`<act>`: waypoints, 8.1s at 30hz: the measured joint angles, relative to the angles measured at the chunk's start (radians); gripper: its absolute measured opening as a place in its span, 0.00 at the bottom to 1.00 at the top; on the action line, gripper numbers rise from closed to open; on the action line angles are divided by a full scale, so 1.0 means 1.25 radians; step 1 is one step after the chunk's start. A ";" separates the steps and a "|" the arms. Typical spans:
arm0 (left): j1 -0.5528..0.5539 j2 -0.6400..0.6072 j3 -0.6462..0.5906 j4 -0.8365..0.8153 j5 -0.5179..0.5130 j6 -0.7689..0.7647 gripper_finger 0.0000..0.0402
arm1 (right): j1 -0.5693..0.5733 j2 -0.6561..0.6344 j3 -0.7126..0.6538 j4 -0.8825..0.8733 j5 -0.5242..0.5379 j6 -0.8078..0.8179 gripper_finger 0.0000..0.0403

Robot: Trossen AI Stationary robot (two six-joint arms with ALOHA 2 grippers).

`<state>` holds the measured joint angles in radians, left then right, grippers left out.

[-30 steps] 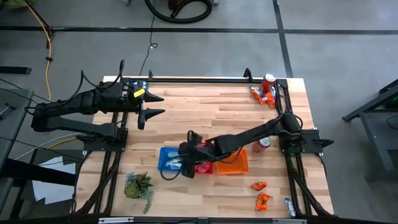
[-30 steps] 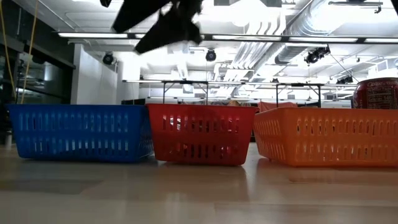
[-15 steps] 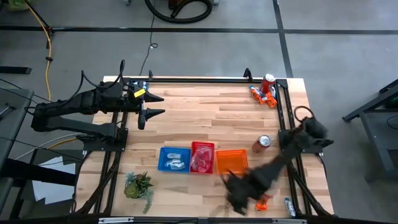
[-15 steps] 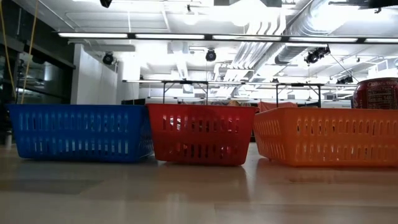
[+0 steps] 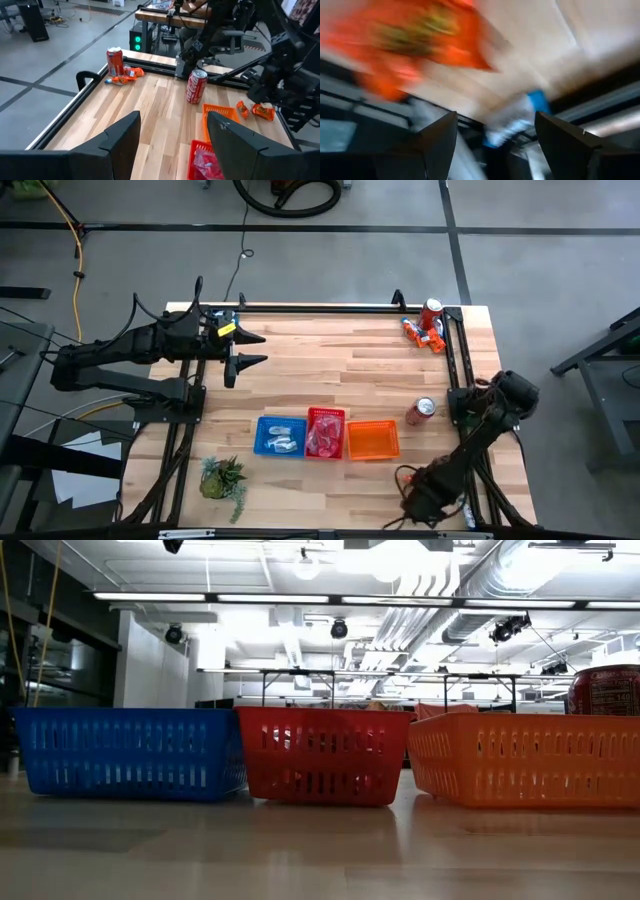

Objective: Sort candy
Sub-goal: Put the white candy pack into the blue bin

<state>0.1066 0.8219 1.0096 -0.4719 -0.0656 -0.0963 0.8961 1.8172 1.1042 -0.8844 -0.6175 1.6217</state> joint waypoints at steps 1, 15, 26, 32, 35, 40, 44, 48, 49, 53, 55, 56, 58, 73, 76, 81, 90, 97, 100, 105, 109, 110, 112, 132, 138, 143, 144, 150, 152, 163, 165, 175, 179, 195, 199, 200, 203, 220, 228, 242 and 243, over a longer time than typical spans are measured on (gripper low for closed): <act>0.000 0.001 0.000 0.002 -0.004 0.001 0.54 | 0.009 0.000 -0.018 0.005 -0.026 -0.003 0.65; 0.000 0.013 0.000 0.001 -0.027 -0.006 0.54 | 0.080 -0.002 -0.171 0.211 -0.088 0.062 0.55; 0.000 0.004 0.000 0.024 -0.082 0.012 0.54 | 0.082 -0.007 -0.016 -0.044 -0.006 -0.072 0.02; 0.003 -0.023 0.000 0.024 -0.164 0.069 0.54 | 0.008 -0.067 0.186 -0.317 0.223 -0.155 0.01; 0.014 -0.036 0.000 0.023 -0.180 0.080 0.54 | -0.068 -0.095 0.259 -0.314 0.495 -0.167 0.00; 0.025 -0.039 0.000 0.016 -0.124 0.053 0.54 | -0.248 -0.095 0.288 -0.093 0.856 -0.268 0.00; 0.024 -0.039 0.000 0.017 -0.053 0.045 0.54 | -0.389 -0.043 0.250 0.331 0.905 -0.514 0.00; 0.024 -0.040 0.000 0.017 -0.018 0.044 0.54 | -0.478 0.050 0.251 0.640 0.879 -0.638 0.00; 0.024 -0.042 0.000 0.015 -0.018 0.044 0.54 | -0.492 0.072 0.253 0.680 0.873 -0.648 0.00; 0.024 -0.051 0.000 0.016 -0.036 0.044 0.54 | -0.514 0.149 0.281 0.727 0.862 -0.615 0.00; 0.024 -0.051 0.000 0.017 -0.047 0.044 0.54 | -0.512 0.180 0.304 0.729 0.853 -0.599 0.00; 0.024 -0.051 0.000 0.017 -0.048 0.044 0.54 | -0.510 0.194 0.315 0.728 0.850 -0.596 0.00; 0.024 -0.051 0.000 0.017 -0.052 0.044 0.54 | -0.507 0.224 0.345 0.729 0.835 -0.604 0.00; 0.024 0.013 0.000 0.024 -0.170 -0.115 0.54 | -0.527 0.245 0.432 0.466 0.651 -0.996 0.47; 0.024 0.046 0.000 0.024 -0.185 -0.161 0.54 | -0.542 0.201 0.431 0.405 0.592 -1.153 0.58; 0.020 0.109 0.000 0.080 -0.192 -0.227 0.54 | -0.589 0.066 0.342 0.324 0.533 -1.266 0.64; -0.027 0.267 0.084 0.002 -0.263 -0.247 0.54 | -0.647 -0.405 -0.131 0.405 0.557 -1.107 0.64; 0.270 0.470 0.314 -0.407 -0.234 -0.312 0.50 | -0.650 -0.566 -0.276 0.554 0.653 -0.918 0.64; 0.445 0.564 0.323 -0.460 -0.180 -0.284 0.48 | -0.656 -0.568 -0.283 0.557 0.669 -0.891 0.64; 0.652 0.699 0.322 -0.503 -0.114 -0.290 0.45 | -0.668 -0.563 -0.283 0.551 0.685 -0.817 0.64; 0.736 0.765 0.322 -0.513 -0.103 -0.244 0.45 | -0.670 -0.563 -0.283 0.549 0.715 -0.754 0.64; 0.748 0.778 0.322 -0.513 -0.107 -0.235 0.45 | -0.670 -0.563 -0.283 0.548 0.723 -0.747 0.64; 0.766 0.803 0.322 -0.507 -0.128 -0.224 0.45 | -0.670 -0.563 -0.283 0.547 0.740 -0.731 0.64; 0.766 0.975 0.315 -0.484 -0.241 -0.235 0.34 | -0.669 -0.563 -0.283 0.495 0.727 -0.690 0.64; 0.765 0.975 0.310 -0.479 -0.244 -0.193 0.32 | -0.669 -0.563 -0.283 0.495 0.716 -0.690 0.64; 0.768 0.975 0.290 -0.483 -0.235 -0.195 0.31 | -0.669 -0.563 -0.283 0.495 0.706 -0.668 0.64; 0.768 0.975 0.284 -0.485 -0.235 -0.203 0.31 | -0.669 -0.563 -0.283 0.495 0.706 -0.668 0.64; 0.767 0.974 0.271 -0.460 -0.229 -0.237 0.31 | -0.669 -0.563 -0.283 0.495 0.707 -0.647 0.64; 0.767 0.974 0.271 -0.460 -0.228 -0.235 0.31 | -0.669 -0.563 -0.283 0.496 0.705 -0.647 0.64; 0.737 0.973 0.271 -0.473 -0.197 -0.152 0.03 | -0.669 -0.563 -0.283 0.499 0.700 -0.633 0.64; 0.721 0.972 0.271 -0.483 -0.193 -0.151 0.02 | -0.669 -0.563 -0.283 0.499 0.700 -0.633 0.64; 0.614 0.885 0.270 -0.440 -0.105 -0.178 0.00 | -0.669 -0.566 -0.283 0.503 0.697 -0.671 0.64; 0.559 0.822 0.270 -0.435 -0.074 -0.186 0.00 | -0.669 -0.571 -0.283 0.508 0.697 -0.679 0.64; 0.035 0.461 0.271 -0.393 0.036 -0.329 0.00 | -0.669 -0.741 -0.282 0.428 0.691 -0.805 0.64; -0.209 0.446 0.271 -0.394 0.003 -0.393 0.00 | -0.669 -0.771 -0.282 0.427 0.637 -0.816 0.64; -0.272 0.449 0.271 -0.394 -0.004 -0.403 0.00 | -0.669 -0.775 -0.282 0.436 0.620 -0.816 0.64; -0.430 0.474 0.271 -0.399 -0.061 -0.442 0.00 | -0.669 -0.779 -0.282 0.465 0.574 -0.830 0.64; -0.506 0.732 0.270 -0.434 -0.175 -0.144 0.00 | -0.565 -0.710 -0.282 0.758 0.640 -0.701 0.64; -0.498 0.739 0.270 -0.461 -0.229 -0.095 0.01 | -0.512 -0.677 -0.282 0.777 0.738 -0.667 0.64; -0.445 0.422 0.270 -0.558 -0.442 -0.398 0.30 | -0.546 -0.673 -0.283 0.690 0.759 -0.669 0.64; -0.419 0.391 0.270 -0.571 -0.465 -0.424 0.32 | -0.555 -0.673 -0.283 0.682 0.756 -0.670 0.64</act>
<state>-0.4176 1.3107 1.3472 -1.1858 -0.6468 -0.6261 0.2018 0.9764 0.7509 -0.0316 0.3276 0.7845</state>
